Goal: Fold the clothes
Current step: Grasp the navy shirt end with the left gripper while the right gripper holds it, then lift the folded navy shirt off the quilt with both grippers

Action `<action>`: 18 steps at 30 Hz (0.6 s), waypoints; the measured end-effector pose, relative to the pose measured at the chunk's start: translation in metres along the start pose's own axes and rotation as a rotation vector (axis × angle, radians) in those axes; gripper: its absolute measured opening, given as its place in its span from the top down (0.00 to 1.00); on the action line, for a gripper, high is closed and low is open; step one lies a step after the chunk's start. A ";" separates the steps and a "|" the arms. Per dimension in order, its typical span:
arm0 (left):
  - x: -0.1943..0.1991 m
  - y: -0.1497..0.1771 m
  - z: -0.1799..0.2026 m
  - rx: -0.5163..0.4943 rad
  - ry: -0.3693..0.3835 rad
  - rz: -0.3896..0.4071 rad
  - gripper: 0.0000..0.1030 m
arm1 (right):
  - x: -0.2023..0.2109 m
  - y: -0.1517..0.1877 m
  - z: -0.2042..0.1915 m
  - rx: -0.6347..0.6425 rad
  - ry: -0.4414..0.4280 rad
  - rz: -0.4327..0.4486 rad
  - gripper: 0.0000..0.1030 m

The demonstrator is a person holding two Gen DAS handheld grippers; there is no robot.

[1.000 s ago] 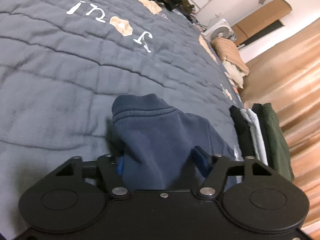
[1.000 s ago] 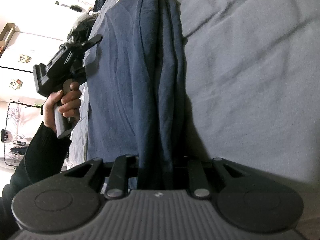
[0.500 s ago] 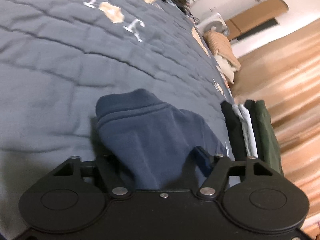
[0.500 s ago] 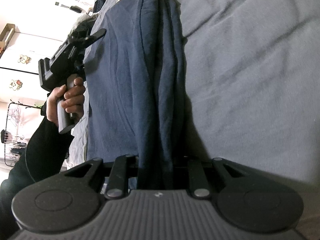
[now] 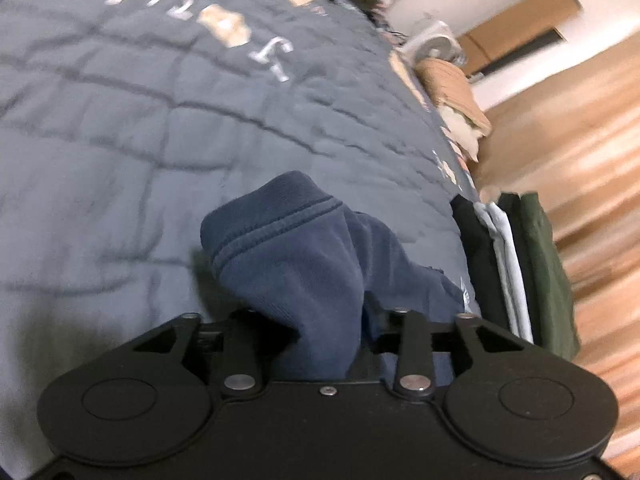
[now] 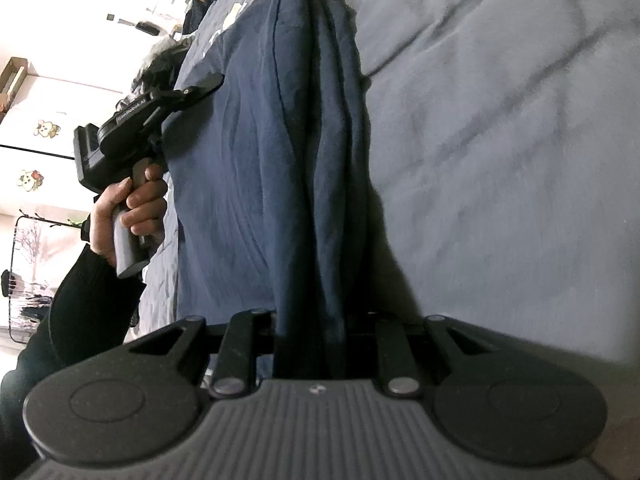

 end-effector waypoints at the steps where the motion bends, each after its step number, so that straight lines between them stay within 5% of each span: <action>1: 0.001 0.000 -0.002 0.010 0.003 -0.003 0.62 | 0.001 0.000 0.001 -0.005 -0.004 0.001 0.81; 18: 0.000 -0.002 -0.029 0.143 0.023 -0.008 0.61 | 0.005 -0.008 -0.001 -0.019 -0.012 -0.001 0.81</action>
Point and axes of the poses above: each gripper's, at about its wrist camera, not at the fingertips, and x roughly against the way its jaws point, z to its right, y to its underside, the point moved 4 cm from there along -x, roughly the way its jaws point, and after that the axes turned 12 degrees about z, right-handed, at the moved point
